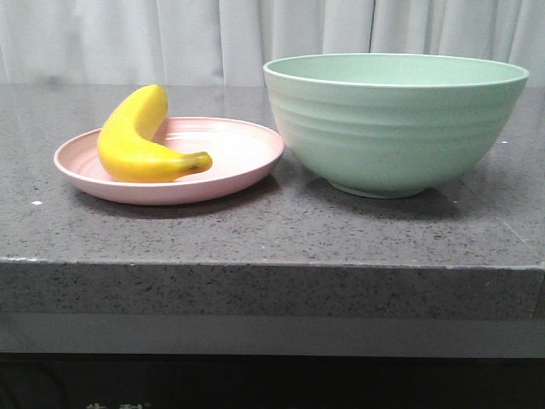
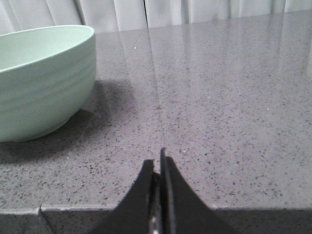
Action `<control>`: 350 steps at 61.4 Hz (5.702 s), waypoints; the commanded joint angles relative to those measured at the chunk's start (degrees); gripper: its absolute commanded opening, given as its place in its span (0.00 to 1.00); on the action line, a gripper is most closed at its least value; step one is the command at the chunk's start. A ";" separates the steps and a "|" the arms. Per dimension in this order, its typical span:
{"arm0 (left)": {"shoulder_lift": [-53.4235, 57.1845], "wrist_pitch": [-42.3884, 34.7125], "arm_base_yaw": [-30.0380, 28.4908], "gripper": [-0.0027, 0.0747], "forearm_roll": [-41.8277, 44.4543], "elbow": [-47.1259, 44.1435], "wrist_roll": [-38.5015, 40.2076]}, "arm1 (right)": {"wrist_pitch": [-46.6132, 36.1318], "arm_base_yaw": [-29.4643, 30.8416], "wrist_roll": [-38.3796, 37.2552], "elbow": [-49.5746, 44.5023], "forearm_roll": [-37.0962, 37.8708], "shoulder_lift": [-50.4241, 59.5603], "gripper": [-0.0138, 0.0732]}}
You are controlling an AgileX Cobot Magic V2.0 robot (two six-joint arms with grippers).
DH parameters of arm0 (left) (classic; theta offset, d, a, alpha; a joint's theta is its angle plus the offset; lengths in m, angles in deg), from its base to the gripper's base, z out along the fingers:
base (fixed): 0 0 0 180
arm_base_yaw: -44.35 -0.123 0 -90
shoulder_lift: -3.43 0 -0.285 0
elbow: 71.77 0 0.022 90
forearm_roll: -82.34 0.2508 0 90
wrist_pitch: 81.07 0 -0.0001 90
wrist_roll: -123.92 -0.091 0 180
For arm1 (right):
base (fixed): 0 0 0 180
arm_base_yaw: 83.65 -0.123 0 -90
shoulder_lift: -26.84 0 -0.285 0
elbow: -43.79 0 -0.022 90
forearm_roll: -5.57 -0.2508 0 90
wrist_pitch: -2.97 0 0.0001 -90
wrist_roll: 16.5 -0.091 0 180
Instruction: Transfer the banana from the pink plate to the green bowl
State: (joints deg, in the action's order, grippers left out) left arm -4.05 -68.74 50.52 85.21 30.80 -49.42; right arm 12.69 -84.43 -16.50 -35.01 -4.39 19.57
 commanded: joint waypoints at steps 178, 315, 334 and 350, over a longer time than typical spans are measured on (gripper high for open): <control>-56.19 19.87 13.76 0.82 -4.61 49.12 -0.85 | 1.03 0.30 0.53 24.20 5.43 -21.76 0.83; -66.35 18.57 36.37 0.20 -13.54 61.68 -2.93 | 8.60 0.10 0.53 28.26 -7.03 -21.84 0.83; -63.51 18.21 47.05 0.20 -13.45 59.29 -2.93 | 11.99 -4.48 4.19 36.23 -36.18 -26.90 0.83; -63.51 17.83 48.05 0.20 -13.45 59.29 -2.93 | 15.29 -12.55 15.68 39.49 -60.14 -40.47 0.83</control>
State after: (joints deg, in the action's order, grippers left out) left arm -69.10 -46.20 98.08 72.56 88.42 -52.29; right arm 28.76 -94.71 -6.96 1.48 -55.13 -16.28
